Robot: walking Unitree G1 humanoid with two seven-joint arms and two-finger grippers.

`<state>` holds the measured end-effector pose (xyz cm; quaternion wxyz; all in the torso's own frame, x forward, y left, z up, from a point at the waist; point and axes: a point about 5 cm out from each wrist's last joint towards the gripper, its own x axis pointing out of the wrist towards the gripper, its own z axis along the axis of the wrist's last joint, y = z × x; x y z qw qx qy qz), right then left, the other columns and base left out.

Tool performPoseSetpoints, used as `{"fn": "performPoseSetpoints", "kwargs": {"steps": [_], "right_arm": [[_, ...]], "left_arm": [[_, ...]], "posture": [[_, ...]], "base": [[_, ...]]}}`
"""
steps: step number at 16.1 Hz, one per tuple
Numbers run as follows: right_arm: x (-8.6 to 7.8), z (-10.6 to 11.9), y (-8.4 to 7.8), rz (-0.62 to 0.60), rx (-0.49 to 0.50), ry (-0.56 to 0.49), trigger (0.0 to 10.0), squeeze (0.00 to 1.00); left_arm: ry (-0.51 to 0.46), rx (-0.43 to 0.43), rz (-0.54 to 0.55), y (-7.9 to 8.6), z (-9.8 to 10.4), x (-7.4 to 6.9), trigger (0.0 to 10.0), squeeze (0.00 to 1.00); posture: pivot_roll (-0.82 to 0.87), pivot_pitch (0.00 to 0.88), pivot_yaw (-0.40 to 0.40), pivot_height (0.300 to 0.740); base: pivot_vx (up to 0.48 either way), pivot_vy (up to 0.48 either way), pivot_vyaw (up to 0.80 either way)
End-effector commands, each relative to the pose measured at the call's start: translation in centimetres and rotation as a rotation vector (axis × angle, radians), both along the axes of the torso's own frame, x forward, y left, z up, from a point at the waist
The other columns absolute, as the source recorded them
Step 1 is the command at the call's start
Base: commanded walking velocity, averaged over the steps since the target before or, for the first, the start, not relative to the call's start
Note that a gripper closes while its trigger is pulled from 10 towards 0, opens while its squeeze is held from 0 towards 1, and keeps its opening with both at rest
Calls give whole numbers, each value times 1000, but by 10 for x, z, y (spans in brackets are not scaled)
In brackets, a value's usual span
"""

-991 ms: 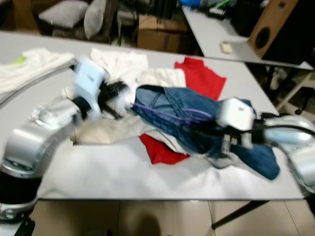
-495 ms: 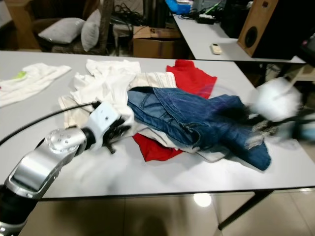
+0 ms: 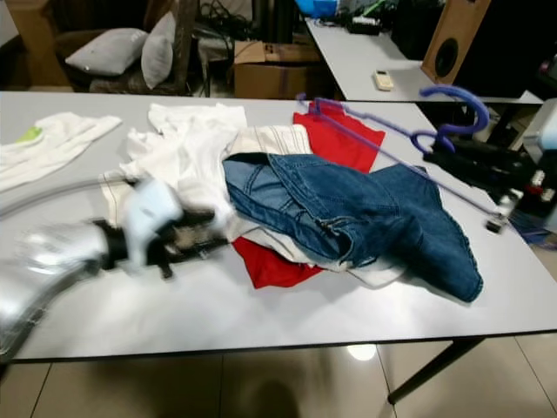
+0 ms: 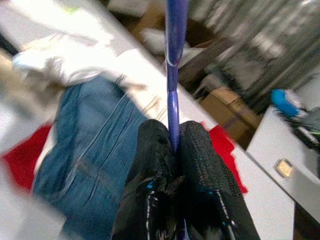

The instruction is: Hang hanger

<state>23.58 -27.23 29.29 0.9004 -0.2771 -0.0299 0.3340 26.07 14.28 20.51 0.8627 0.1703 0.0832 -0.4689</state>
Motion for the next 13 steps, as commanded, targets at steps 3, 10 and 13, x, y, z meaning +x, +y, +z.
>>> {"fn": "performPoseSetpoints", "kwargs": {"steps": [3, 10, 13], "right_arm": [[13, -17, 25, -94, 80, 1, 10000, 0], [34, -62, 86, -413, 371, -22, 10000, 0], [26, -76, 110, -455, 475, -16, 10000, 0]], "left_arm": [[-101, -154, 94, 19, 41, 2, 10000, 1000], [-269, -213, 535, 8, 19, 25, 10000, 0], [-170, -219, 590, 2, -16, 16, 10000, 0]], "posture": [[30, 0, -28, 740], [35, 0, -15, 740], [32, 5, -1, 740]], "base": [[0, 0, 0], [0, 0, 0], [0, 0, 0]]}}
